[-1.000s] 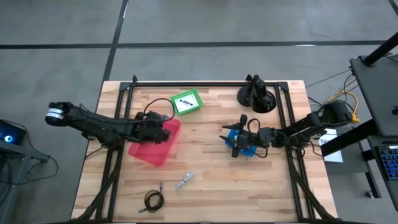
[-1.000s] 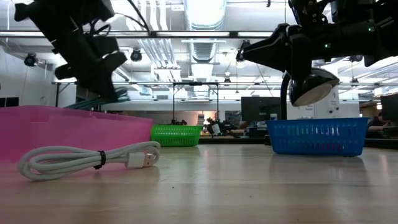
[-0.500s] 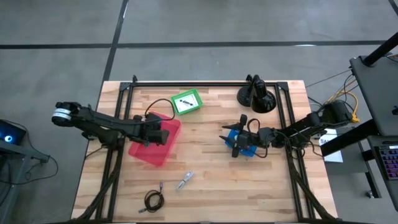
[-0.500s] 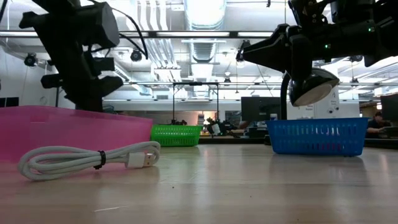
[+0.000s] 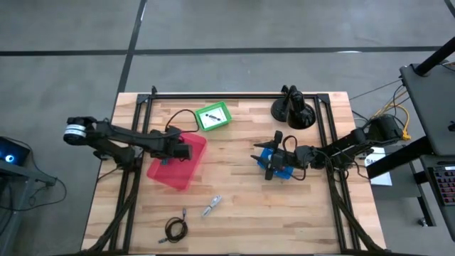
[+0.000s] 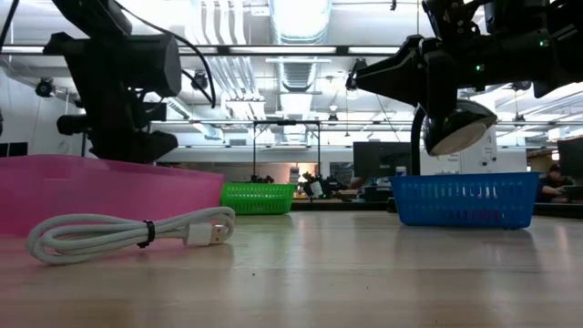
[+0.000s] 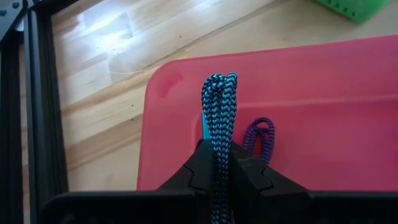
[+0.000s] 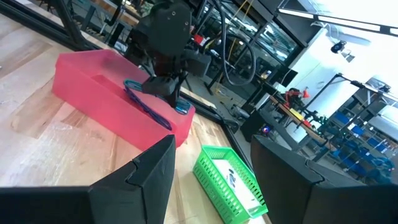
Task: Pick and place items into bin
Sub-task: Put the blue charger cable into the pink bin
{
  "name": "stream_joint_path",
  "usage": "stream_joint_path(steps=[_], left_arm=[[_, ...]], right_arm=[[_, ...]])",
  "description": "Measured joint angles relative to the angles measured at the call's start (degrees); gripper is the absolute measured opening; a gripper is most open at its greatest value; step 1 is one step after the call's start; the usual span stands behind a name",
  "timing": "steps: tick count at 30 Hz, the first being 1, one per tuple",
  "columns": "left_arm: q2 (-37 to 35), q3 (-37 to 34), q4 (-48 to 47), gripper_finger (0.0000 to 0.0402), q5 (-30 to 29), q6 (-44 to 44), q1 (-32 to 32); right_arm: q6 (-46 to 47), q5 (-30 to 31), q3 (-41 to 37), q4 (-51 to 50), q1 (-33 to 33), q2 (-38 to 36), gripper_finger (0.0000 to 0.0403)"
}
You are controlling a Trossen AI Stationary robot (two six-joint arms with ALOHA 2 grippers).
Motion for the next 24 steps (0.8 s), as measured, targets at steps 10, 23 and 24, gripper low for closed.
stream_joint_path(steps=[10,23,24], left_arm=[[1.82,0.00,0.17,0.0012,0.08,1.13,0.34],[4.41,0.20,0.30,0.0060,0.14,3.45,0.32],[4.41,0.20,0.31,0.0069,0.14,3.48,0.32]], right_arm=[[-0.01,0.00,-0.01,0.00,0.00,0.00,0.0196],[-0.01,0.00,-0.01,0.01,0.00,0.00,0.0196],[-0.01,0.00,0.00,0.01,0.00,0.00,0.0196]])
